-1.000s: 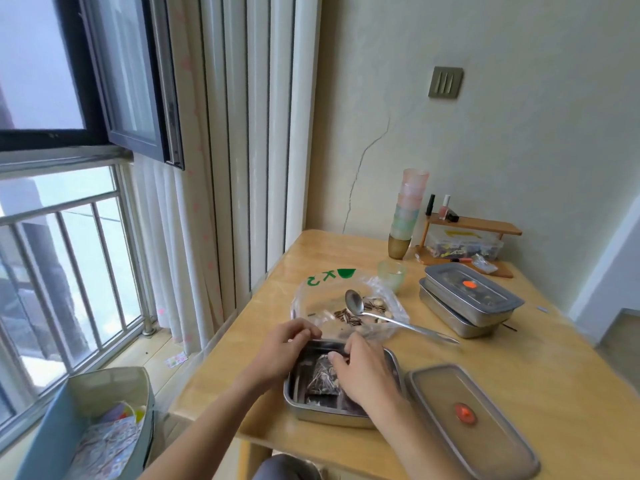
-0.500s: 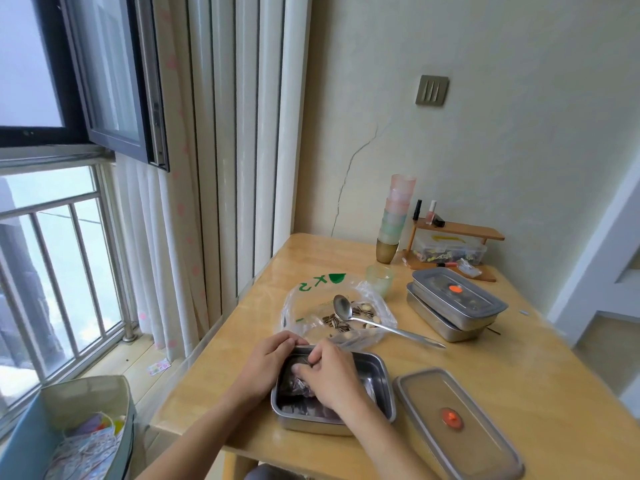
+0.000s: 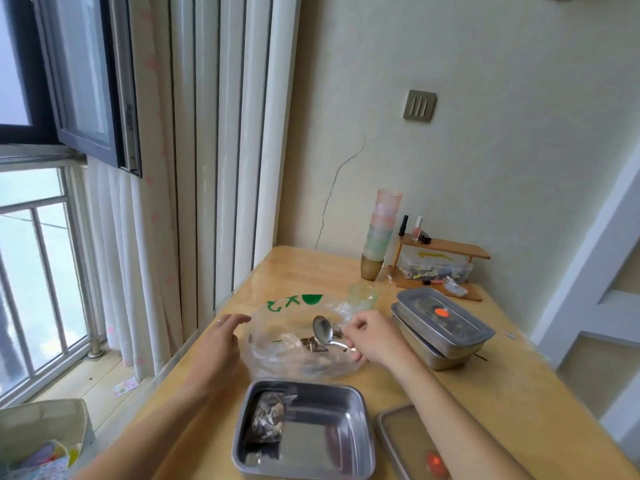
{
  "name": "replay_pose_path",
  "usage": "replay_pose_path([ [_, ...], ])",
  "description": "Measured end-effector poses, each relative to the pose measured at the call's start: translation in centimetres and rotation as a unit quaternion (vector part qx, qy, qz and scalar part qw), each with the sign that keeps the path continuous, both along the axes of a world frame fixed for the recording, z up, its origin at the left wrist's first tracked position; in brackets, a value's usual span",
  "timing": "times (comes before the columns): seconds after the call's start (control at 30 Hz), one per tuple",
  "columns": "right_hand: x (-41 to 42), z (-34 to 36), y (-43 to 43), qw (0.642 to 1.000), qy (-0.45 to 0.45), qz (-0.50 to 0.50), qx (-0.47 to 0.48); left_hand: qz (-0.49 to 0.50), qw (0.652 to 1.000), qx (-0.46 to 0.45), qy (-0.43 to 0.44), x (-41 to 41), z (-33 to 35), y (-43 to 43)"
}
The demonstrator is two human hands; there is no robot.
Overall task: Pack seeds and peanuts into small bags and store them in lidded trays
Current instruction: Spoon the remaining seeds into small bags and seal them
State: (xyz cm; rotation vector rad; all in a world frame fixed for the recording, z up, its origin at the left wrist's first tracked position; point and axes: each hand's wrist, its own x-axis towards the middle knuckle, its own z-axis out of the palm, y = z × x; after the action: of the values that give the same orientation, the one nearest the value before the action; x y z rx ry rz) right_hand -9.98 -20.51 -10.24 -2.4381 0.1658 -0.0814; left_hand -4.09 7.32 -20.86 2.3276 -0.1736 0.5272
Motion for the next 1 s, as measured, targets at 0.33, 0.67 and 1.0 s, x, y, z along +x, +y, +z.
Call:
replay_pose_path([
  [0.33,12.8,-1.1,-7.0,0.985,-0.110,-0.046,-0.125,-0.040,0.945,0.276,0.169,5.4,-2.9,-0.7],
  [0.67,19.8,-1.4,-5.6,0.947,0.102,-0.091,-0.291,-0.030,0.930,0.329,0.164,5.4,-3.3,-0.9],
  [1.0,20.0,-1.2,-5.0,0.949,0.068,-0.137,-0.275,-0.029,0.935,0.318,0.155,5.2,-3.0,-0.9],
])
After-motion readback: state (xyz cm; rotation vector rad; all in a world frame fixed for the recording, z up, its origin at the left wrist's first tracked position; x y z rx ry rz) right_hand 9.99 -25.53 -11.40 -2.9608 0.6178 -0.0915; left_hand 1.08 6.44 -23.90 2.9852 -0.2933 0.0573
